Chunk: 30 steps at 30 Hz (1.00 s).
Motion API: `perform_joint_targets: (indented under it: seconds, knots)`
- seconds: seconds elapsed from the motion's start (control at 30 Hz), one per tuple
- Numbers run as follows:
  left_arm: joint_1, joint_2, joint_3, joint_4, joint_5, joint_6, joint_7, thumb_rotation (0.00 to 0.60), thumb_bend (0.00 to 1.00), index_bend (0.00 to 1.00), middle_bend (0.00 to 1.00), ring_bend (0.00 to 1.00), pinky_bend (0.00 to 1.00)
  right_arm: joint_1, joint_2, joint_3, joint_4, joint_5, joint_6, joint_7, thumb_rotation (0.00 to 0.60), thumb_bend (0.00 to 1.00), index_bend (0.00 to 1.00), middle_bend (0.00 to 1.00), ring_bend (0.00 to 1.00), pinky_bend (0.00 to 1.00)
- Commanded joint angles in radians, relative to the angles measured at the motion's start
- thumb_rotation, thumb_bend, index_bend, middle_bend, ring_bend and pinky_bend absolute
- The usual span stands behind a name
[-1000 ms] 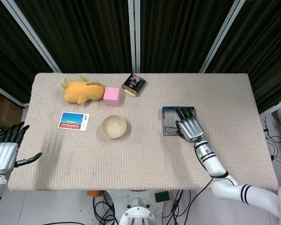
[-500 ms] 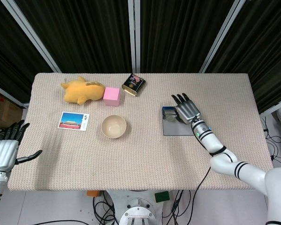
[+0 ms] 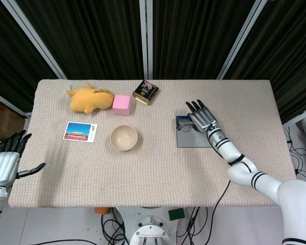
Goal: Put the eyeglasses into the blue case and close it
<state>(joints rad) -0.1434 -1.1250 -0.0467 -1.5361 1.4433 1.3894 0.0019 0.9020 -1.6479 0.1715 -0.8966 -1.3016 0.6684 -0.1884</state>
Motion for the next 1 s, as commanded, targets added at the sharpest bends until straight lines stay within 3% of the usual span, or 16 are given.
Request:
perform_joint_targets:
  seconds: [0.03, 0.2, 0.3, 0.47, 0.57, 0.7, 1.0]
  knots:
    - [0.000, 0.000, 0.000, 0.000, 0.002, 0.001, -0.001, 0.056, 0.00, 0.06, 0.00, 0.00, 0.11, -0.008, 0.003, -0.002, -0.003, 0.006, 0.012, -0.004, 0.600, 0.66, 0.26, 0.01, 0.00, 0.00]
    - [-0.001, -0.004, 0.002, 0.002, 0.003, 0.000, 0.000, 0.069, 0.00, 0.06, 0.00, 0.00, 0.11, -0.022, 0.017, -0.007, -0.024, -0.012, 0.057, 0.021, 0.600, 0.58, 0.10, 0.01, 0.00, 0.00]
    - [0.000, -0.006, 0.002, 0.001, 0.003, 0.002, 0.001, 0.075, 0.00, 0.06, 0.00, 0.00, 0.11, -0.039, 0.034, -0.013, -0.056, -0.041, 0.106, 0.066, 0.600, 0.57, 0.05, 0.01, 0.00, 0.00]
    - [0.002, -0.003, 0.002, 0.003, 0.003, 0.004, -0.002, 0.075, 0.00, 0.06, 0.00, 0.00, 0.11, -0.100, 0.095, -0.051, -0.151, -0.096, 0.206, 0.118, 0.600, 0.55, 0.08, 0.01, 0.00, 0.00]
    - [0.002, -0.004, 0.003, 0.006, 0.003, 0.002, -0.005, 0.078, 0.00, 0.06, 0.00, 0.00, 0.11, -0.146, 0.134, -0.087, -0.219, -0.110, 0.241, 0.097, 0.600, 0.48, 0.09, 0.00, 0.00, 0.00]
    - [0.001, -0.006, 0.005, 0.008, 0.006, 0.003, -0.005, 0.076, 0.00, 0.06, 0.00, 0.00, 0.11, -0.183, 0.172, -0.114, -0.297, -0.069, 0.225, 0.015, 0.600, 0.37, 0.21, 0.00, 0.00, 0.00]
    - [0.006, -0.002, 0.008, -0.001, 0.015, 0.015, 0.005, 0.078, 0.00, 0.06, 0.00, 0.00, 0.11, -0.188, 0.174, -0.108, -0.343, 0.016, 0.170, -0.086, 0.600, 0.37, 0.26, 0.00, 0.00, 0.00]
